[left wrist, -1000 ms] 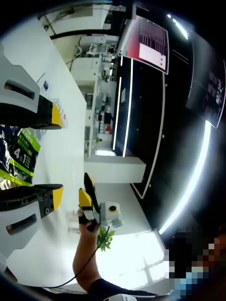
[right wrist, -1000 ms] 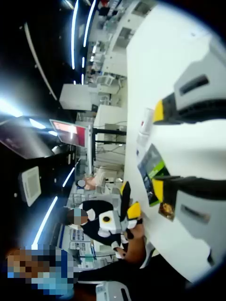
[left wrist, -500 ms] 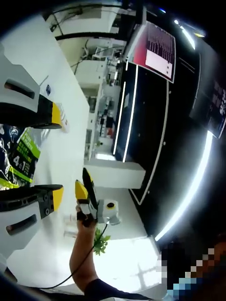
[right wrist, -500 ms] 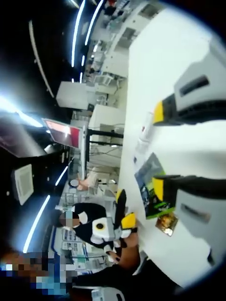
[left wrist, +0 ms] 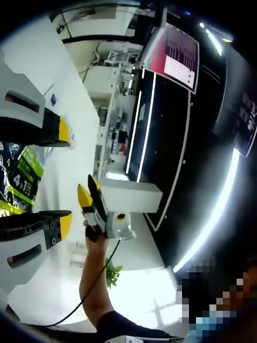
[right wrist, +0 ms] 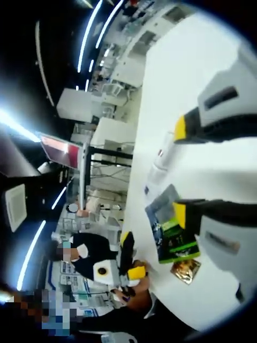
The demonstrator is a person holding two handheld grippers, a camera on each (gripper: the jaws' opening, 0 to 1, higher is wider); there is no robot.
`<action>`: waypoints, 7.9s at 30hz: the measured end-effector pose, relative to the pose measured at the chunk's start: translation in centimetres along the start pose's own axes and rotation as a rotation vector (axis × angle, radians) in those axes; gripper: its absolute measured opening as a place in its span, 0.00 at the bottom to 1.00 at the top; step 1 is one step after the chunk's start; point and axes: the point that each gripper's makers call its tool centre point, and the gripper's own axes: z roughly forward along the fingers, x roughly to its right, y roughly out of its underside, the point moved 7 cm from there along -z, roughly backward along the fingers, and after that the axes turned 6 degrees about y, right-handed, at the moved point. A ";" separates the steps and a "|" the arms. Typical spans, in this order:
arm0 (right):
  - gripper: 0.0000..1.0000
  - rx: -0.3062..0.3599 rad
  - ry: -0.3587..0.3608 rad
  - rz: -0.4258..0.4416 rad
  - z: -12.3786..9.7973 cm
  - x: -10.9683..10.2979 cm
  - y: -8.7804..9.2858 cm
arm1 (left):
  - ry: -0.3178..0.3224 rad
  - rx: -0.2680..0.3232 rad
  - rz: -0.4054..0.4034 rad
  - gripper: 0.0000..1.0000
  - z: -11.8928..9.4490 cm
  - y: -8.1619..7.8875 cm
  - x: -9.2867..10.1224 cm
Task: Arrange the skincare products in the storage area until every visible bottle or jar stands upright without overlapping.
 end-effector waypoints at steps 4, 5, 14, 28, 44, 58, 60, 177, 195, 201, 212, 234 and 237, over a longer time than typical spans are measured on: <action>0.39 -0.031 -0.011 -0.029 0.7 0.4 -0.2 | 0.004 0.011 -0.005 0.48 -0.1 -0.1 0.0; 0.39 -0.044 -0.012 -0.044 0.9 0.5 -0.2 | 0.004 0.014 -0.007 0.48 -0.1 -0.1 0.0; 0.40 -0.142 -0.053 -0.151 2.3 1.0 -0.7 | 0.013 0.024 -0.015 0.48 -0.2 0.0 0.2; 0.41 -0.326 -0.162 -0.344 4.5 1.5 -1.5 | 0.029 0.040 -0.031 0.48 -0.2 -0.3 0.2; 0.39 -0.459 -0.255 -0.469 7.1 1.9 -2.5 | 0.039 0.055 -0.041 0.48 -0.3 -0.6 0.1; 0.37 -0.523 -0.289 -0.520 9.7 3.1 -1.7 | 0.043 0.062 -0.051 0.47 -0.3 -0.6 0.1; 0.37 -0.529 -0.296 -0.523 10.1 3.1 -1.5 | 0.044 0.062 -0.052 0.47 -0.3 -0.6 0.1; 0.18 -0.241 0.064 -0.571 -0.6 -3.1 -5.7 | 0.033 0.015 -0.149 0.44 0.8 0.0 0.1; 0.18 -0.132 0.168 -0.544 -4.6 -5.2 -7.0 | 0.093 0.077 -0.218 0.42 2.3 -2.6 2.2; 0.18 -0.086 0.220 -0.520 -6.1 -5.6 -7.4 | 0.120 0.092 -0.221 0.41 2.9 -3.4 3.2; 0.18 0.036 0.317 -0.458 -7.8 -6.4 -7.8 | 0.140 0.122 -0.218 0.39 3.2 -5.3 4.1; 0.18 0.243 0.529 -0.352 -11.8 -9.1 -8.4 | 0.203 0.156 -0.179 0.38 4.9 -8.4 7.7; 0.18 0.263 0.550 -0.342 -12.3 -9.5 -8.5 | 0.214 0.161 -0.174 0.38 5.2 -8.8 8.1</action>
